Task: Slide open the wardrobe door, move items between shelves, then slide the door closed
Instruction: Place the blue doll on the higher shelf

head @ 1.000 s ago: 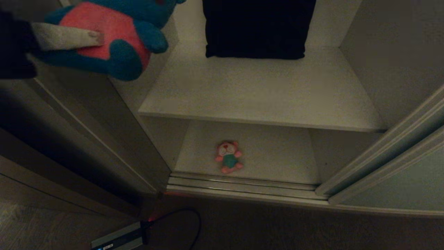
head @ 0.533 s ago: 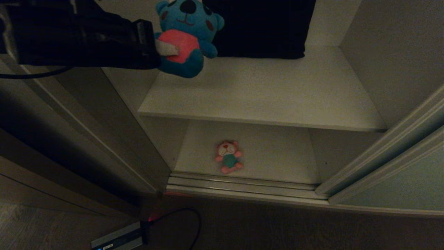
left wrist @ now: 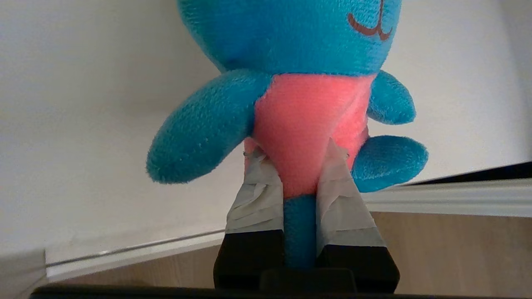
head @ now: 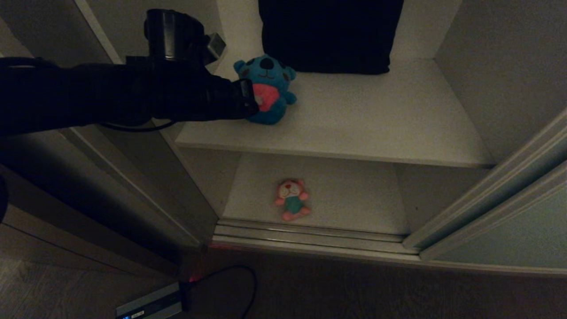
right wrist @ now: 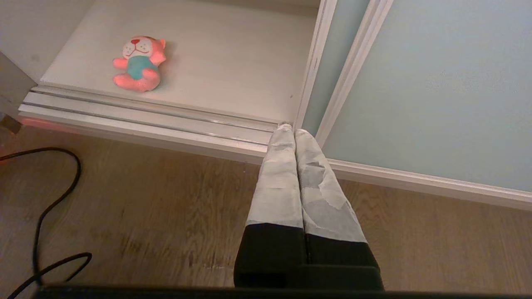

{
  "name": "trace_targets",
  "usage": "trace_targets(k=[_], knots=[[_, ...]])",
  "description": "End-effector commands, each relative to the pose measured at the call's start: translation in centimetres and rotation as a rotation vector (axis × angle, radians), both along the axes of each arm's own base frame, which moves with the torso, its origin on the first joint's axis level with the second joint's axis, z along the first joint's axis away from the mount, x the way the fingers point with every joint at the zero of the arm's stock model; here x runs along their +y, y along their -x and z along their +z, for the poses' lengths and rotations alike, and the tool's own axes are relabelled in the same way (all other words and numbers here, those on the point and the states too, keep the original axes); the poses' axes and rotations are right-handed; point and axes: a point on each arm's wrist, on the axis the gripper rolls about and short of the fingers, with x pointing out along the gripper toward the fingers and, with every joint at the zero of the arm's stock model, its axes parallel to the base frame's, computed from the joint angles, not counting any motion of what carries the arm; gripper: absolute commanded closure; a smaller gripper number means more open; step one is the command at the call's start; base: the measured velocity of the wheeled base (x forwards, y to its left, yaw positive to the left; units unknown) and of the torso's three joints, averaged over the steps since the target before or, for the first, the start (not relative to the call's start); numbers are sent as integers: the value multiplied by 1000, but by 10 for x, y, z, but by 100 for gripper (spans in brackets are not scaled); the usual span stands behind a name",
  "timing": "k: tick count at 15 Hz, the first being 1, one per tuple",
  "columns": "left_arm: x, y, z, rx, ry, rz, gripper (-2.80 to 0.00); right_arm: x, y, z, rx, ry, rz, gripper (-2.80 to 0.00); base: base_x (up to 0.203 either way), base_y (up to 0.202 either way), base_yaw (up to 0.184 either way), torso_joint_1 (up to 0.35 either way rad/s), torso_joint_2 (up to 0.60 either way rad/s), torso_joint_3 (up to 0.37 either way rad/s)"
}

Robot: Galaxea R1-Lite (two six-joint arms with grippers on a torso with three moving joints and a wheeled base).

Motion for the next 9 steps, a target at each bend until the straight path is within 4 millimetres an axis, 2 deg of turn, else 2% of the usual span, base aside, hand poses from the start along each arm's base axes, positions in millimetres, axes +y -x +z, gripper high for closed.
trace_targets(k=[1, 5, 9], knots=[[-9, -21, -19, 23, -9, -1, 0, 0, 0, -1, 2, 0, 1, 0, 0, 0, 0, 0, 0, 0], [-18, -48, -35, -38, -22, 36, 0, 0, 0, -1, 2, 0, 0, 0, 0, 0, 0, 0, 0, 0], [-20, -61, -39, -146, -21, 130, 0, 0, 0, -1, 2, 0, 1, 0, 0, 0, 0, 0, 0, 0]])
